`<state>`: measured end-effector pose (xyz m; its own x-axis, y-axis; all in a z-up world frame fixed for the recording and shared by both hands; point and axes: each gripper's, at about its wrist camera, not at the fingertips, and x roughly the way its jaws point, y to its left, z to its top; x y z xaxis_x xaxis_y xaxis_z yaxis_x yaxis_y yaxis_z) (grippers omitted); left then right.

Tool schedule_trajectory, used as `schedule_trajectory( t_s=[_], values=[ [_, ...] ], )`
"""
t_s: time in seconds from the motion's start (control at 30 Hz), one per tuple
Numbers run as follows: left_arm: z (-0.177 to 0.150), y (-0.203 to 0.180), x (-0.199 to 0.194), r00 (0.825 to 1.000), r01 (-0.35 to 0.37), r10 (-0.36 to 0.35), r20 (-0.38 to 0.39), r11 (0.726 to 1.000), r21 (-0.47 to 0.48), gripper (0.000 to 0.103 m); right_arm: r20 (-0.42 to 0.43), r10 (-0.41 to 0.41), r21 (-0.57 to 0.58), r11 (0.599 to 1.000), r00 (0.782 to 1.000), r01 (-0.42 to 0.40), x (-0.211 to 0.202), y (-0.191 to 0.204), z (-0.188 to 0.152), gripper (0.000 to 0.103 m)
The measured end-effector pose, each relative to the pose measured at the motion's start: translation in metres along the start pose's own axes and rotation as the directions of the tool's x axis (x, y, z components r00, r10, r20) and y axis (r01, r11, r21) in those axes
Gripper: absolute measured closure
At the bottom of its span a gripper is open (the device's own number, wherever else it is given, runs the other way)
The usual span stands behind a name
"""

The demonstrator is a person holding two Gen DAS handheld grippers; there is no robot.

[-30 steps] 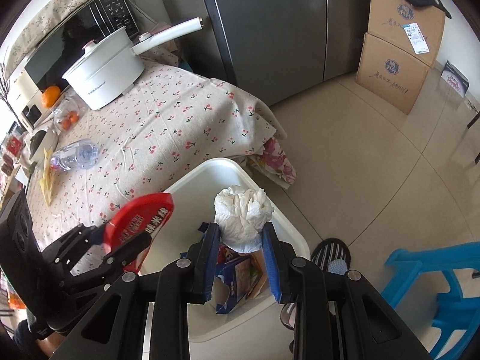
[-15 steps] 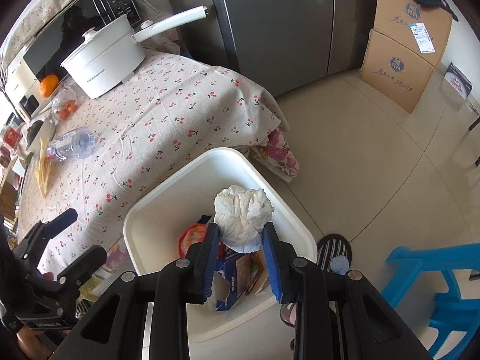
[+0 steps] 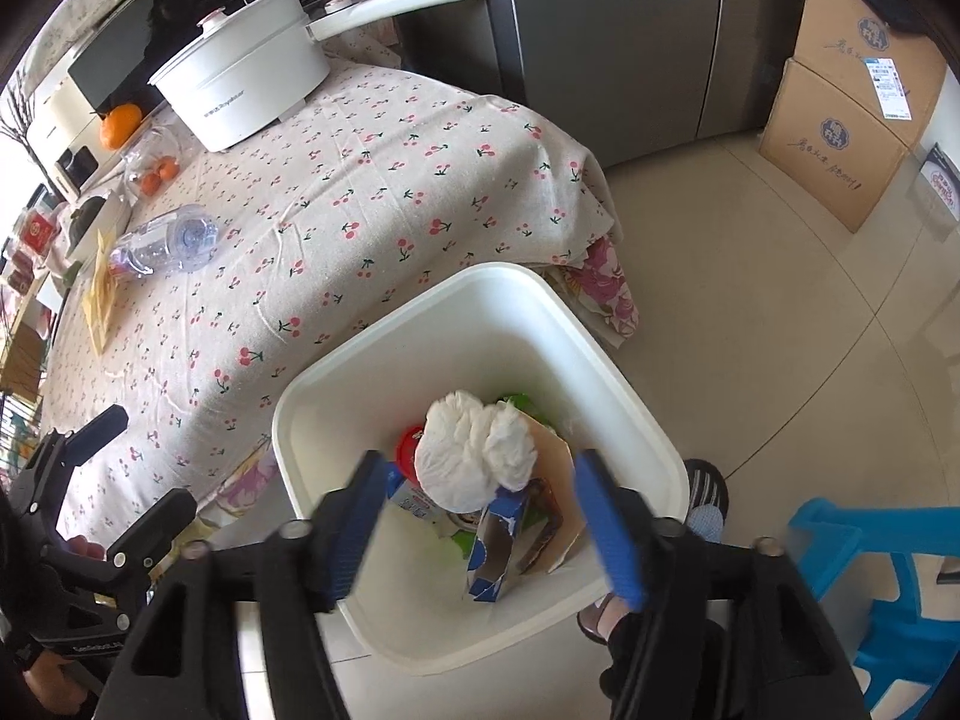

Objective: Collect trash
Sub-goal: 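Carry the paper bowl and tissue over the bin and release both, then grasp the yellow snack bag with the left tool while the right tool grasps the plastic bottle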

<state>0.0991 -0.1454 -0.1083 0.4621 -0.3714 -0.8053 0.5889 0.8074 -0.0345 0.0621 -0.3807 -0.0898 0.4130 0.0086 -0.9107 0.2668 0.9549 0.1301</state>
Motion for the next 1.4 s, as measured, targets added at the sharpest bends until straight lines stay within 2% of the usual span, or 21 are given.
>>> schedule_trajectory(
  t_s=[0.13,0.53,0.63,0.8,0.9,1.0,1.07,1.2,1.33,1.4],
  values=[
    [0.0,0.005,-0.002,1.0,-0.006,0.006,0.001,1.0,-0.013,0.0,-0.006,-0.028,-0.004,1.0,1.0,0.028,0.002,0.002,0.001,0.02],
    [-0.001,0.028,-0.011,0.999,-0.032,0.032,0.011,0.997,-0.069,0.0,-0.015,-0.024,0.017,1.0,1.0,0.024,0.004,0.012,0.007,0.019],
    [0.0,0.042,-0.016,0.999,-0.046,0.048,0.022,0.994,-0.095,0.0,-0.018,-0.012,0.012,1.0,1.0,0.012,0.005,0.022,0.013,0.019],
    [0.003,0.086,-0.022,0.992,-0.116,0.123,0.032,0.98,-0.163,0.0,-0.018,0.052,-0.019,0.998,0.998,-0.053,0.005,0.049,0.032,0.018],
    [0.003,0.117,-0.023,0.979,-0.187,0.199,0.04,0.96,-0.207,0.0,-0.003,0.041,-0.055,0.998,0.999,-0.041,0.007,0.068,0.043,0.018],
    [0.005,0.15,-0.018,0.952,-0.285,0.303,0.044,0.928,-0.239,0.0,0.003,0.033,-0.082,0.996,0.999,-0.032,0.012,0.087,0.056,0.018],
    [0.006,0.171,-0.011,0.937,-0.326,0.347,0.035,0.908,-0.263,0.0,0.011,0.021,-0.092,0.996,1.0,-0.02,0.017,0.098,0.063,0.018],
    [0.011,0.21,0.006,0.935,-0.324,0.353,0.043,0.896,-0.302,0.0,0.0,-0.001,-0.115,0.993,1.0,0.001,0.031,0.116,0.075,0.018],
    [0.019,0.234,0.022,0.909,-0.392,0.416,0.034,0.878,-0.274,0.0,-0.002,-0.019,-0.171,0.985,1.0,0.018,0.045,0.137,0.087,0.018],
    [0.021,0.245,0.029,0.904,-0.405,0.427,0.018,0.869,-0.285,0.0,0.007,-0.027,-0.218,0.975,1.0,0.028,0.05,0.149,0.094,0.018]
  ],
)
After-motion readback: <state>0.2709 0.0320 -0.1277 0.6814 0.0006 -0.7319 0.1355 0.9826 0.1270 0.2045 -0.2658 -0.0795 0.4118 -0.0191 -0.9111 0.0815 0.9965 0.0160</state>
